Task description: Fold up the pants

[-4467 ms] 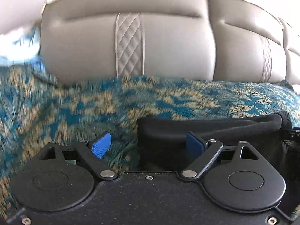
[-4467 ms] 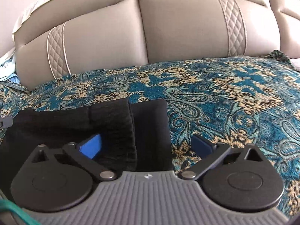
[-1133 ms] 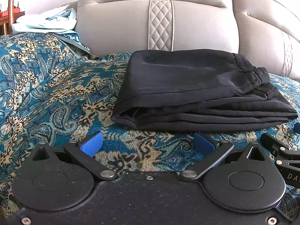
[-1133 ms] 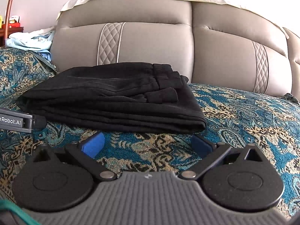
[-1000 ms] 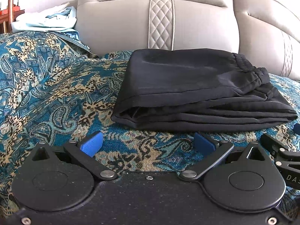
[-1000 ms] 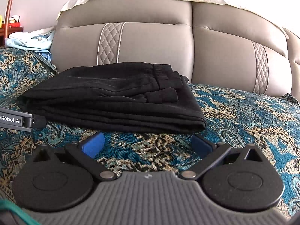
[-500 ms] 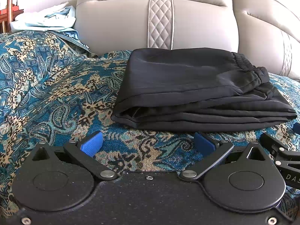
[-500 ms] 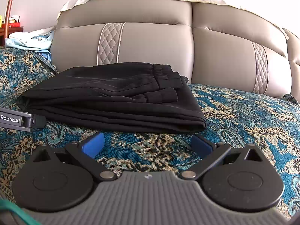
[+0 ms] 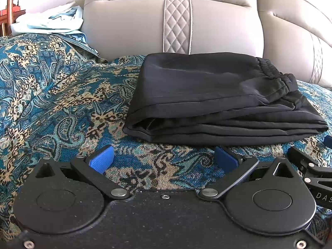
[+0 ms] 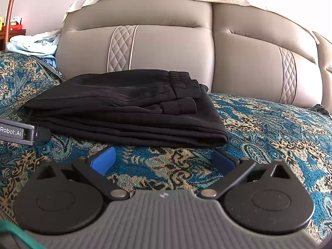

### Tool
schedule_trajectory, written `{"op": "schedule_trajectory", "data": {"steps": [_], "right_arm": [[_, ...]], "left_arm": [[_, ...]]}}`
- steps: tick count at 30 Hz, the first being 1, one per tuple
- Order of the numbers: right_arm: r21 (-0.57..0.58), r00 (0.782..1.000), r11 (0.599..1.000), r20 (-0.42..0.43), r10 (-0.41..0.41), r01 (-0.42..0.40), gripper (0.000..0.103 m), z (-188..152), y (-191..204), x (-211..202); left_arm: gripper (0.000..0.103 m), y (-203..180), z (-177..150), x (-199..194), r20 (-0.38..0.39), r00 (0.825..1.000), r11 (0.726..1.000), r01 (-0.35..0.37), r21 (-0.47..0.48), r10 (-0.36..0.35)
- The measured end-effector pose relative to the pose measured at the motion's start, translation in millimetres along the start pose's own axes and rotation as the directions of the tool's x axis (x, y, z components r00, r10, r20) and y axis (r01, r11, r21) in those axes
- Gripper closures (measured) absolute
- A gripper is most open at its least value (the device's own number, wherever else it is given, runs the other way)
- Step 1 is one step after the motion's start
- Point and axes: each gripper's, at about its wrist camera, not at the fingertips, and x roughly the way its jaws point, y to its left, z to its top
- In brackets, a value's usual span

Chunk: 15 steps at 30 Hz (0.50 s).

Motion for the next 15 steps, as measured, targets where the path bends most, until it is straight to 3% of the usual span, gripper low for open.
{"op": "schedule_trajectory", "data": {"steps": [15], "right_arm": [[0.0,1.0,1.0,0.0,0.0,0.0,0.0,-0.1,0.1,0.0]], "left_arm": [[0.0,-0.3,0.0,-0.3,0.001,1.0,1.0,0.001,0.002,-0.001]]}}
